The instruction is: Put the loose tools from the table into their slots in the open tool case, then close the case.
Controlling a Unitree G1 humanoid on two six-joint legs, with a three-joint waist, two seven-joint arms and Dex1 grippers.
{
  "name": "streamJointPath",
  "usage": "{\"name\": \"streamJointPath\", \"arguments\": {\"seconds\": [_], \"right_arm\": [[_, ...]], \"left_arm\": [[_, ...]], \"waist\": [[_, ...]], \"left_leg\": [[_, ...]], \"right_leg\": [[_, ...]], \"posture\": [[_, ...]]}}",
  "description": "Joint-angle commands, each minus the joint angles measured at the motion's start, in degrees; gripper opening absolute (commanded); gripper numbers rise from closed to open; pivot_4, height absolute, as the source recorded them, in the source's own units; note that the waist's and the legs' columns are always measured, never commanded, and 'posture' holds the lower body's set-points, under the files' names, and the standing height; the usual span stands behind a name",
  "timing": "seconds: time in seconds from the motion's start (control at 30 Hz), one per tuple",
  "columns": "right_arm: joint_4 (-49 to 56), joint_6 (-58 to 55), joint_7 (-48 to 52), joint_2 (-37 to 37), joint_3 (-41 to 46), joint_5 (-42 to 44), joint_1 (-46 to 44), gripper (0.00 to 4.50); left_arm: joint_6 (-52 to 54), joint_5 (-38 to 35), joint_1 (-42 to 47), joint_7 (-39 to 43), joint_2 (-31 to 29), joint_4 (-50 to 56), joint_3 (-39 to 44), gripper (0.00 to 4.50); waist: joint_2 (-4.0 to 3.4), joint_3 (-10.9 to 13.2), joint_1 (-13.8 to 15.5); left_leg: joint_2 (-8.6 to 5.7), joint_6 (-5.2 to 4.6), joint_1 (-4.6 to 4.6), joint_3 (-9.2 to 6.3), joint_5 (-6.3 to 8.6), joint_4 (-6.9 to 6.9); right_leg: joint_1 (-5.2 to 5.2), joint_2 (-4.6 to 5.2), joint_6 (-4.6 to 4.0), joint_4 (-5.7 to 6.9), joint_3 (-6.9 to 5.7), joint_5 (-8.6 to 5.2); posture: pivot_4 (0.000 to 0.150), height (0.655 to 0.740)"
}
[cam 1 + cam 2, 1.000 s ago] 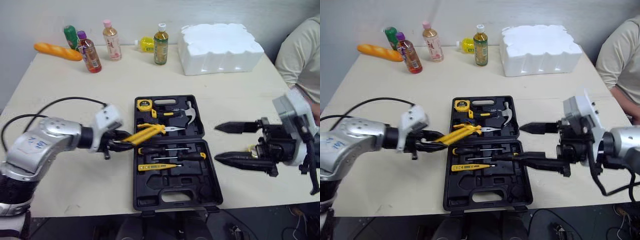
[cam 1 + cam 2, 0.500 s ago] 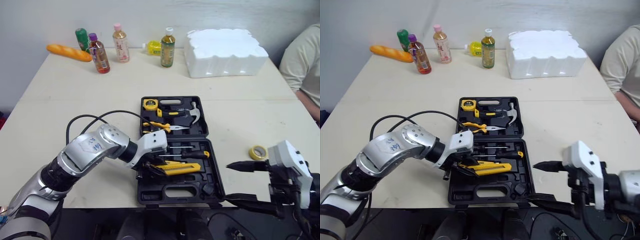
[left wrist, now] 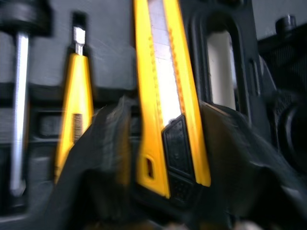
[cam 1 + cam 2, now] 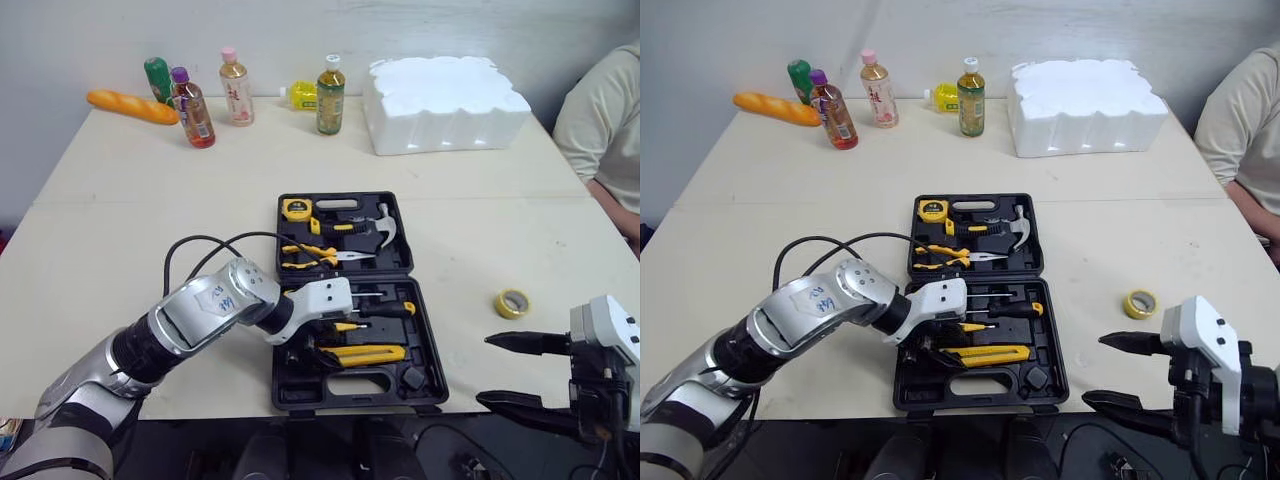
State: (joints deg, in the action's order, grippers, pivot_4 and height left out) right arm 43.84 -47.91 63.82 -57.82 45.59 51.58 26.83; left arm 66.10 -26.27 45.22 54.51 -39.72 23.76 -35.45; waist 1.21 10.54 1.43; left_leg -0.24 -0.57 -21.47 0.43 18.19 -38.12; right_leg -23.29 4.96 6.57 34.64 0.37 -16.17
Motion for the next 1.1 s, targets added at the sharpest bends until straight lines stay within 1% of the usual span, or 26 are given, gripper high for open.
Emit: {"name": "streamJointPath", "arguments": {"seconds": [0.03,0.1,0.13,0.17,0.23,0.3,0.33,0.37,0.4,0.43,0.47,0.5,0.6,0.7,0.8,0.9,0.93,1.0,1.1], "right_arm": [[-1.03,1.16,0.22,-0.32,-0.42,-0.28,-1.2,4.5],[-1.21,1.28,0.03,-0.43,-0.95,-0.33,-1.83,4.5],[-1.22,1.31,-0.09,-0.48,-1.21,-0.21,-2.21,4.5],[-1.23,1.26,-0.13,-0.49,-1.42,0.05,-2.54,4.5],[-1.2,1.33,0.11,-0.59,-2.03,-0.01,-2.85,4.5],[-1.21,1.51,0.31,-0.55,-2.6,-0.41,-3.02,4.5],[-1.28,1.49,0.15,-0.55,-2.88,-0.43,-3.31,4.5],[-1.35,1.54,-0.1,-0.53,-3.21,-0.51,-3.65,4.5],[-1.36,1.58,-0.46,-0.43,-3.6,-0.46,-4.09,4.5],[-1.37,1.58,-0.69,-0.34,-3.87,-0.45,-4.41,4.5],[-1.3,1.49,-0.95,-0.28,-4.15,-0.32,-4.71,4.5],[-1.26,1.4,-1.12,-0.26,-4.32,-0.21,-4.9,4.5],[-0.45,1.81,-1.01,-0.1,-5.28,-0.92,-4.39,4.5],[-0.57,1.89,-1.28,-0.32,-5.54,-1.11,-4.92,4.5],[-0.9,1.78,-1.24,-0.58,-5.37,-0.85,-5.33,4.5],[-1.23,1.84,-0.95,-0.65,-5.09,-1.37,-5.11,4.5],[-1.17,1.68,-0.89,-0.71,-4.85,-1.23,-5.06,4.5],[-1.12,1.42,-0.79,-0.84,-4.49,-0.94,-5.03,4.5],[-1.49,0.88,-0.82,-1.11,-4.12,-0.66,-5.12,4.5]], "left_arm": [[-3.31,1.12,2.18,3.54,-2.83,-0.36,1.13,4.44],[-5.13,1.27,2.1,4.33,-2.97,-1.14,1.91,4.44],[-7.47,0.06,1.24,5.41,-2.26,-1.57,4.04,4.44],[-11.69,-1.68,-0.46,6.67,-0.92,-2.32,7.46,4.2],[-25.42,-2.33,-5.57,9.18,1.93,-3.86,12.98,3.6],[-32.66,-0.93,-9.2,11.23,2.73,-5.33,14.56,2.74],[-33.71,-0.49,-10.32,12.59,2.38,-6.03,14.56,2.18],[-34.45,-0.16,-11.19,13.59,2.09,-6.76,14.41,1.82],[-35.14,-0.03,-12.1,14.55,1.99,-7.78,14.27,1.34],[-35.76,0.06,-12.63,15.15,2.07,-8.52,14.24,1.0],[-36.46,0.57,-12.98,15.42,2.27,-9.39,13.99,0.42],[-36.95,0.98,-13.15,15.63,2.44,-9.97,13.85,0.06],[-36.62,2.36,-13.78,16.46,2.79,-11.89,12.08,0.06],[-38.39,6.8,-13.89,16.57,2.99,-14.56,9.15,0.06],[-39.73,9.79,-14.19,18.15,2.58,-14.68,6.51,0.06],[-40.7,15.99,-13.3,15.71,3.33,-16.83,3.0,0.06],[-42.16,19.62,-12.89,14.36,3.09,-18.11,1.38,0.06],[-43.56,23.45,-12.5,13.69,2.48,-19.31,-0.67,0.06],[-44.7,22.97,-13.74,16.88,0.94,-17.79,-1.58,0.06]], "waist": [[0.0,0.0,-0.03],[0.0,0.0,0.01],[0.0,0.0,0.01],[0.0,0.0,0.01],[-0.01,0.0,0.02],[-0.01,0.0,-0.03],[-0.01,0.0,-0.04],[-0.01,0.0,-0.04],[-0.01,0.0,-0.03],[-0.01,0.0,-0.01],[-0.01,0.0,0.0],[-0.01,0.0,0.02],[-0.01,0.0,0.2],[-0.01,0.0,0.09],[-0.01,0.0,0.04],[-0.02,-0.01,0.06],[-0.03,-0.01,0.09],[-0.11,-0.08,0.14],[-0.24,-0.45,0.06]], "left_leg": [[0.0,0.0,0.0,0.0,0.0,-0.01],[-0.01,0.01,0.02,0.0,-0.01,-0.01],[-0.01,0.01,0.02,0.0,-0.01,0.0],[-0.01,0.01,0.01,0.0,-0.01,-0.01],[-0.02,0.01,-0.02,0.0,-0.01,-0.01],[-0.05,0.01,-0.02,0.01,-0.01,-0.01],[-0.03,0.02,-0.04,0.0,-0.01,-0.01],[-0.03,0.03,-0.03,0.0,-0.02,-0.01],[-0.04,0.04,0.01,0.02,-0.02,-0.01],[-0.05,0.04,0.02,0.03,-0.02,0.0],[-0.06,0.05,0.03,0.03,-0.02,-0.01],[-0.07,0.04,0.03,0.02,-0.02,-0.01],[-0.14,0.0,0.03,0.0,-0.01,-0.02],[-0.18,-0.06,0.03,0.03,0.03,-0.02],[-0.18,-0.07,0.02,0.04,0.03,-0.02],[-0.15,-0.07,0.06,0.04,0.04,-0.01],[-0.15,-0.07,0.09,0.04,0.04,-0.01],[-0.15,-0.07,0.33,-0.06,0.04,0.01],[-0.1,-0.11,0.47,-0.19,0.07,0.02]], "right_leg": [[0.0,0.01,0.0,0.01,0.0,0.0],[0.01,0.02,-0.01,0.01,0.0,-0.01],[0.0,0.03,-0.02,0.02,0.0,-0.01],[0.0,0.03,-0.02,0.02,0.0,-0.01],[-0.01,0.1,-0.03,0.01,-0.01,-0.02],[-0.02,0.48,-0.06,0.0,-0.01,-0.03],[-0.02,0.53,-0.06,-0.02,-0.02,-0.04],[-0.01,0.52,-0.06,-0.03,-0.02,-0.03],[-0.01,0.5,-0.06,0.0,-0.04,-0.03],[-0.01,0.47,-0.06,0.02,-0.06,-0.03],[0.0,0.43,-0.06,0.05,-0.08,-0.03],[-0.01,0.4,-0.06,0.08,-0.09,-0.03],[0.02,0.37,-0.04,0.08,-0.11,-0.02],[0.03,0.38,-0.03,0.05,-0.12,-0.02],[0.02,0.37,-0.01,0.05,-0.15,-0.01],[0.04,0.39,-0.01,0.05,-0.13,-0.01],[0.08,0.38,-0.01,0.06,-0.12,-0.01],[0.48,0.39,-0.01,-0.1,-0.11,-0.01],[0.8,0.48,-0.01,-0.35,-0.09,-0.01]], "posture": [[0.15,0.7383],[0.15,0.7383],[0.15,0.7383],[0.15,0.7383],[0.15,0.7383],[0.15,0.7383],[0.15,0.7383],[0.15,0.7383],[0.15,0.7383],[0.15,0.7383],[0.15,0.7383],[0.15,0.7383],[0.15,0.7383],[0.15,0.7383],[0.15,0.7383],[0.15,0.7383],[0.15,0.7383],[0.15,0.7383],[0.15,0.7383]]}}
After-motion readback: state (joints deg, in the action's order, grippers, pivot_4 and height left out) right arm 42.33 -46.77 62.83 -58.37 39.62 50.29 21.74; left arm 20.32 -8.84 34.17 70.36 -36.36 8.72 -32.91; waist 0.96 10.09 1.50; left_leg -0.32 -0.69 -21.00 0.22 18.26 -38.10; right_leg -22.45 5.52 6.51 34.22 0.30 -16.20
